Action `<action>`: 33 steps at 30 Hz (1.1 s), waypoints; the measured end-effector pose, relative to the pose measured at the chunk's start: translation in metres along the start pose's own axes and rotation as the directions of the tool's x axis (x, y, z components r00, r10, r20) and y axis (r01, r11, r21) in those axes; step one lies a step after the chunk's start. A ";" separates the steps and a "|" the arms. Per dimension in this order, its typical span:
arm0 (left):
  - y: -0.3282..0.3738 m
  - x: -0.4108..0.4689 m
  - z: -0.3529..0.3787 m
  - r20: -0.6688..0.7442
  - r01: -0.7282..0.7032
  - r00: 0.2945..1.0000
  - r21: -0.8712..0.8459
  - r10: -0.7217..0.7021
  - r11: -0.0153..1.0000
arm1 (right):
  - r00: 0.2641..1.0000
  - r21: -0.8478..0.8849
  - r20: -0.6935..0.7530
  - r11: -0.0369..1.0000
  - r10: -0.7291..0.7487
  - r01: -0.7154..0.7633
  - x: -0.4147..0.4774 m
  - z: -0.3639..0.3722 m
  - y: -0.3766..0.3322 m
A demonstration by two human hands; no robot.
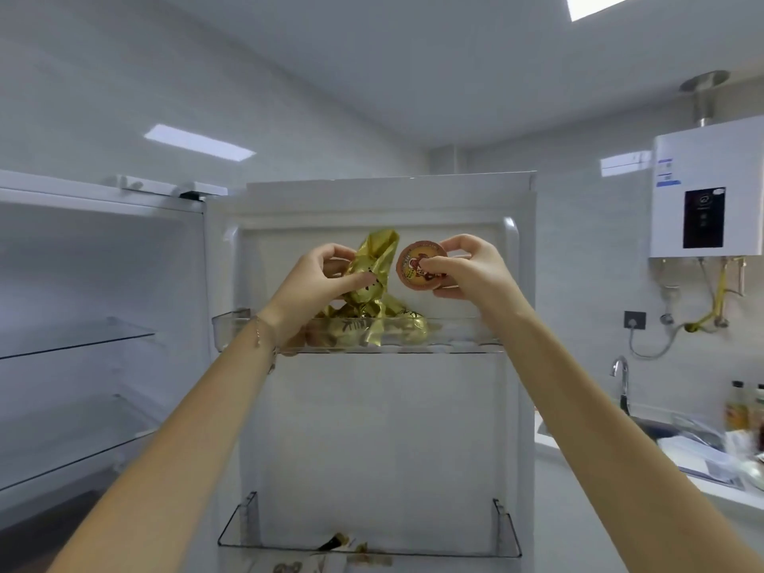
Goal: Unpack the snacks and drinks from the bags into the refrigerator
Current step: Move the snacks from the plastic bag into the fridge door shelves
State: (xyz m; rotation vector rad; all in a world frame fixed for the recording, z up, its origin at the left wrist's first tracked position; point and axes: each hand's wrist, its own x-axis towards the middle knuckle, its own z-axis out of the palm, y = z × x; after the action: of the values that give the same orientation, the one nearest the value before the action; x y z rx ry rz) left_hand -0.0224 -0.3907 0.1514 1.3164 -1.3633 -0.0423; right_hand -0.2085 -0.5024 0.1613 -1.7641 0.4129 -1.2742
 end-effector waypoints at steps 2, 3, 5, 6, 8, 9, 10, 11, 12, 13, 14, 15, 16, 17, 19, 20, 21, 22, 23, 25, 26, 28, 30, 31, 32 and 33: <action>-0.005 0.001 0.004 -0.004 -0.033 0.999 0.091 0.033 0.995 | 1.000 -0.063 -0.022 0.998 0.009 -0.010 0.006 -0.008 0.003; -0.007 0.002 0.004 -0.014 -0.048 0.999 0.125 0.050 0.991 | 0.999 -0.085 -0.029 0.996 0.019 -0.021 0.008 -0.011 0.005; -0.009 0.004 0.006 -0.030 -0.062 0.997 0.175 0.068 0.983 | 0.999 -0.133 -0.035 0.990 0.036 -0.040 0.010 -0.015 0.010; -0.009 0.004 0.006 -0.027 -0.063 0.997 0.198 0.070 0.978 | 0.999 -0.163 -0.032 0.986 0.038 -0.042 0.009 -0.016 0.013; -0.009 0.005 0.007 -0.001 -0.065 0.998 0.246 0.068 0.967 | 0.999 -0.225 -0.024 0.974 0.034 -0.038 0.008 -0.017 0.019; -0.009 0.005 0.007 0.007 -0.066 0.998 0.272 0.067 0.960 | 0.999 -0.249 -0.020 0.968 0.029 -0.034 0.008 -0.017 0.021; -0.009 0.005 0.007 0.006 -0.068 0.998 0.296 0.069 0.953 | 1.000 -0.266 -0.016 0.963 0.024 -0.027 0.008 -0.017 0.023; -0.008 0.004 0.008 0.003 -0.066 0.998 0.310 0.068 0.948 | 1.000 -0.283 -0.011 0.959 0.017 -0.020 0.008 -0.016 0.024; -0.008 0.002 0.009 0.003 -0.060 0.998 0.317 0.062 0.946 | 1.000 -0.302 -0.007 0.953 0.010 -0.012 0.009 -0.016 0.025; -0.008 0.001 0.011 0.010 -0.062 0.998 0.323 0.062 0.944 | 1.000 -0.324 -0.007 0.946 0.002 -0.004 0.009 -0.016 0.025; -0.009 0.000 0.013 0.024 -0.069 0.998 0.333 0.065 0.940 | 1.000 -0.344 -0.012 0.939 -0.009 0.004 0.010 -0.016 0.025; -0.010 0.000 0.015 0.042 -0.073 0.997 0.343 0.063 0.936 | 1.000 -0.358 -0.022 0.934 -0.022 0.012 0.010 -0.017 0.025; -0.009 -0.001 0.017 0.067 -0.075 0.996 0.349 0.055 0.934 | 0.999 -0.365 -0.035 0.931 -0.035 0.020 0.011 -0.018 0.025; -0.009 0.000 0.017 0.097 -0.075 0.994 0.357 0.043 0.931 | 0.998 -0.369 -0.043 0.929 -0.046 0.026 0.011 -0.019 0.026; -0.008 0.001 0.018 0.152 -0.072 0.988 0.384 0.013 0.920 | 0.998 -0.384 -0.032 0.923 -0.046 0.030 0.012 -0.021 0.027; -0.008 0.001 0.018 0.170 -0.073 0.985 0.400 0.004 0.914 | 0.999 -0.399 -0.016 0.917 -0.037 0.027 0.013 -0.022 0.028; -0.007 0.001 0.017 0.180 -0.076 0.984 0.411 0.001 0.909 | 1.000 -0.421 0.003 0.907 -0.024 0.023 0.013 -0.022 0.029; -0.007 0.000 0.017 0.181 -0.081 0.983 0.413 0.005 0.907 | 1.000 -0.448 0.018 0.894 -0.011 0.018 0.013 -0.022 0.030; -0.007 0.000 0.017 0.179 -0.087 0.984 0.414 0.013 0.906 | 1.000 -0.476 0.029 0.880 -0.003 0.017 0.013 -0.022 0.030; -0.007 0.000 0.016 0.171 -0.097 0.985 0.428 0.025 0.899 | 0.999 -0.534 0.034 0.845 -0.008 0.025 0.013 -0.023 0.031; -0.007 0.000 0.015 0.170 -0.098 0.985 0.437 0.025 0.894 | 0.999 -0.564 0.030 0.826 -0.017 0.031 0.013 -0.024 0.031; -0.006 -0.001 0.015 0.171 -0.097 0.985 0.446 0.022 0.890 | 0.999 -0.624 0.021 0.781 -0.026 0.034 0.013 -0.026 0.031; -0.007 -0.002 0.016 0.171 -0.098 0.985 0.436 0.024 0.895 | 0.999 -0.683 0.026 0.730 -0.020 0.033 0.012 -0.027 0.032; -0.008 -0.002 0.017 0.170 -0.101 0.985 0.430 0.029 0.897 | 0.999 -0.705 0.035 0.708 -0.016 0.036 0.012 -0.028 0.033; -0.008 -0.003 0.018 0.170 -0.106 0.985 0.427 0.036 0.898 | 0.999 -0.720 0.043 0.692 -0.014 0.041 0.012 -0.029 0.034; -0.009 -0.003 0.018 0.168 -0.111 0.985 0.427 0.042 0.897 | 0.999 -0.730 0.046 0.682 -0.013 0.043 0.012 -0.029 0.035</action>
State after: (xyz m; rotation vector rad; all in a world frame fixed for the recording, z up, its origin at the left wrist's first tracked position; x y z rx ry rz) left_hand -0.0304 -0.4037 0.1376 1.6560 -1.6186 0.2333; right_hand -0.2215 -0.5435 0.1421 -2.4629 0.9887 -1.1651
